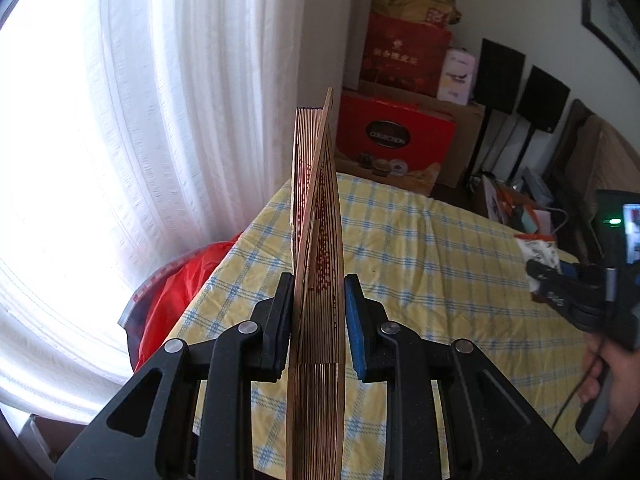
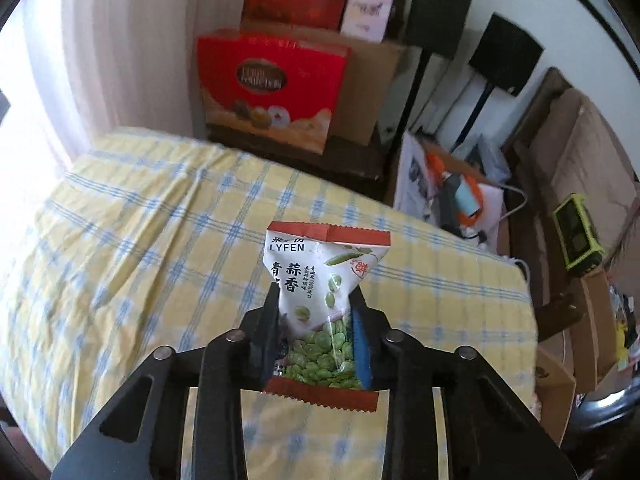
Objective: Organize objects
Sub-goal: 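Grasp the wooden strip with the left gripper while the right grasps the green LYFEN packet, then carry the wooden strip and green packet over the cardboard box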
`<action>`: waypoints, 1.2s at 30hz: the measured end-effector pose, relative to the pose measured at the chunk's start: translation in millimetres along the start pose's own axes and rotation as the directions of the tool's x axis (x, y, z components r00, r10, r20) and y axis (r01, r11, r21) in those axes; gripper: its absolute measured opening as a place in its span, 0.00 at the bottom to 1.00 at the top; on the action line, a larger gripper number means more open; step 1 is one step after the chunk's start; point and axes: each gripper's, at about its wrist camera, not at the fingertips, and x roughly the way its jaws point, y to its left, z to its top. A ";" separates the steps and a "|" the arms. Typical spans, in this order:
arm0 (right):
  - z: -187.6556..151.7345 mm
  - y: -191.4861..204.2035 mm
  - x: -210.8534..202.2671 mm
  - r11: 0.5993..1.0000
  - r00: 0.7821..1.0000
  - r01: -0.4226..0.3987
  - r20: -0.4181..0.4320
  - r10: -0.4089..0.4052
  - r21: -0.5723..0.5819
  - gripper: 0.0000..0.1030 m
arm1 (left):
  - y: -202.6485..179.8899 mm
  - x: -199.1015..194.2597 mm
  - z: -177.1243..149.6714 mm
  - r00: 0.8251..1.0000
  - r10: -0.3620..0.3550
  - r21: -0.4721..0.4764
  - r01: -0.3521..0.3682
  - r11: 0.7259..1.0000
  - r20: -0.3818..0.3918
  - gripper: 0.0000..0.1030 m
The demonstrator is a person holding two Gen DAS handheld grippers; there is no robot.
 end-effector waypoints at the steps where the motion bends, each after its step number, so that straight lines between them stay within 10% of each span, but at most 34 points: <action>1: -2.5 -3.5 -11.0 1.000 1.000 -0.019 0.014 0.018 0.018 0.27 | -3.3 -3.5 -0.5 1.000 -0.009 0.009 0.009 1.000 -0.001 0.22; 9: -27.6 -45.5 -109.7 0.993 0.980 -0.076 0.192 0.059 0.085 0.27 | -38.6 -39.2 1.3 0.996 -0.092 0.066 0.092 0.994 0.001 0.22; 23: -111.6 -126.0 -250.8 0.986 0.962 -0.085 0.269 0.044 0.143 0.27 | -131.0 -89.8 -12.5 0.964 -0.263 0.217 0.262 0.940 -0.025 0.22; 36: -207.1 -225.7 -288.6 0.918 0.961 -0.119 0.275 0.010 0.379 0.27 | -182.0 -98.9 -8.1 0.850 -0.497 0.256 0.526 0.811 -0.172 0.22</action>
